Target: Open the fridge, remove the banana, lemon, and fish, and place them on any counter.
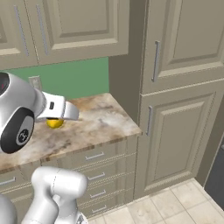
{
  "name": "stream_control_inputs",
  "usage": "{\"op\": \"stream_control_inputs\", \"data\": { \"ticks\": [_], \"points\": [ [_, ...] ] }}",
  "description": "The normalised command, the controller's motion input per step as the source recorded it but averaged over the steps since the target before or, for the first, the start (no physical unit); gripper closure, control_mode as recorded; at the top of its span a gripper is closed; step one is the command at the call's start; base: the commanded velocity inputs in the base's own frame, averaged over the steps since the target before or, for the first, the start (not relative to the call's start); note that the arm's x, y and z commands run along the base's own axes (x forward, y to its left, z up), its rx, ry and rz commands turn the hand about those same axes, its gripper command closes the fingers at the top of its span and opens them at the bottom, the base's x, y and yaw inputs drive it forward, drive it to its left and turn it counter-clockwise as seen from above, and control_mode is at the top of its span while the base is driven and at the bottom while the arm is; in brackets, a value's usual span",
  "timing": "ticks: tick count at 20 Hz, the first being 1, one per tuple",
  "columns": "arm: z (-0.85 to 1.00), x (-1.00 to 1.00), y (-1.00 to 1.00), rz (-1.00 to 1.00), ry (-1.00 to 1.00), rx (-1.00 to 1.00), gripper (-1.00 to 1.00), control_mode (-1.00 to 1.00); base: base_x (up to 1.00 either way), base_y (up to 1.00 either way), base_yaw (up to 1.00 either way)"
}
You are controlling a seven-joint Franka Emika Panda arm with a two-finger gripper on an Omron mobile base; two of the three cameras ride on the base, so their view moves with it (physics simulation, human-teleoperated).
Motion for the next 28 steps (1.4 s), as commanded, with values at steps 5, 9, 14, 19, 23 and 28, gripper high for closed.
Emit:
{"op": "stream_control_inputs", "data": {
  "ticks": [5, 9, 14, 19, 23, 28],
  "points": [
    [0.0, 0.0, 0.0, 0.0, 0.0, 0.0, 1.0, 1.0, 0.0, 0.0, 0.0],
    [0.0, 0.0, 0.0, 0.0, 0.0, 0.0, 1.0, 1.0, 0.0, 0.0, 0.0],
    [-0.28, 0.27, 0.24, 0.1, 0.11, -0.05, 1.0, -1.0, 0.0, 0.01, 0.0],
    [-0.74, 0.49, 0.42, 0.27, 0.22, -0.02, 1.0, -1.0, 0.0, 0.0, 0.0],
    [-0.72, 0.56, 0.45, 0.27, 0.18, -0.01, 1.0, -1.0, 0.0, 0.0, 0.0],
    [-0.73, 0.76, 0.48, 0.27, 0.08, -0.02, 1.0, -1.0, 0.0, 0.0, 0.0]
  ]
}}
